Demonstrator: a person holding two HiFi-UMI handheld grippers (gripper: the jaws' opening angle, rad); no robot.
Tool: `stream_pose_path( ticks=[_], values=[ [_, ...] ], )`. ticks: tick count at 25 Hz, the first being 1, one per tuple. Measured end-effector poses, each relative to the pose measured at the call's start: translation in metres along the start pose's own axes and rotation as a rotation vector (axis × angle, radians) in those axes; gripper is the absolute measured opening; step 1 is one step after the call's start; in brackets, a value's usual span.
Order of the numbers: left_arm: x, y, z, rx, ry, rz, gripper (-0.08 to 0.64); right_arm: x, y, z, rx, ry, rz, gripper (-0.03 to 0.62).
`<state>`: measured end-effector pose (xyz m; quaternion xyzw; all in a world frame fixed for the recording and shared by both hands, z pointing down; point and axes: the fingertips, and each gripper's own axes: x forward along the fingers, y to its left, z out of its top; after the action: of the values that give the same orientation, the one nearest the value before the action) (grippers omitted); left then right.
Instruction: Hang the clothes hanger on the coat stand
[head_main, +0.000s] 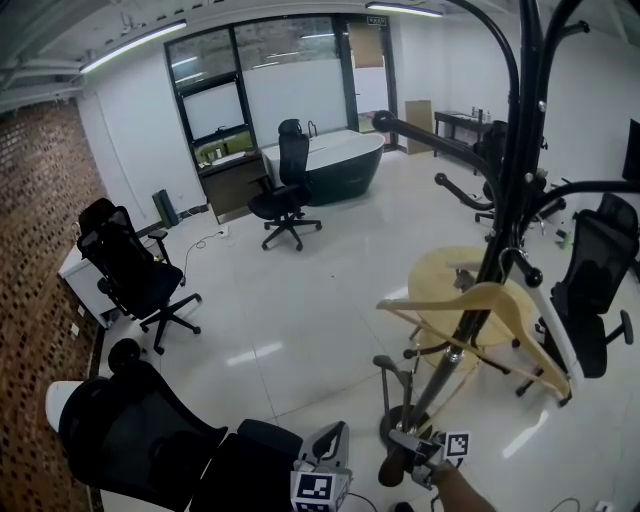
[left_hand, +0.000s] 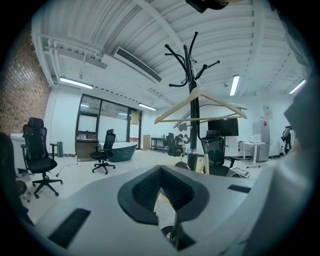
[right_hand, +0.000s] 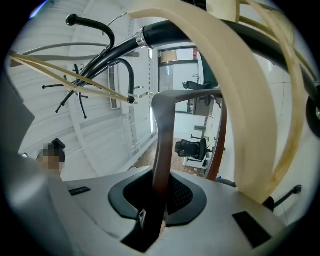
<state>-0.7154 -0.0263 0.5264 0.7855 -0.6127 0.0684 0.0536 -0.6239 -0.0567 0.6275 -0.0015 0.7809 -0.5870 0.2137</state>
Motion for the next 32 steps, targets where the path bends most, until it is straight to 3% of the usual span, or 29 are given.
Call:
stream_pose_path(
  ticks=[19, 25, 32],
  values=[
    [0.003, -0.012, -0.006, -0.015, 0.012, -0.009, 0.017, -0.043, -0.034, 0.031, -0.080, -0.109, -0.225, 0.032],
    [0.000, -0.013, -0.002, -0.017, -0.002, -0.013, 0.017, -0.041, -0.013, 0.029, -0.143, -0.138, -0.220, 0.113],
    [-0.017, -0.013, -0.007, -0.038, -0.007, -0.015, 0.017, -0.053, 0.015, 0.011, -0.259, -0.112, -0.305, 0.124]
  ],
)
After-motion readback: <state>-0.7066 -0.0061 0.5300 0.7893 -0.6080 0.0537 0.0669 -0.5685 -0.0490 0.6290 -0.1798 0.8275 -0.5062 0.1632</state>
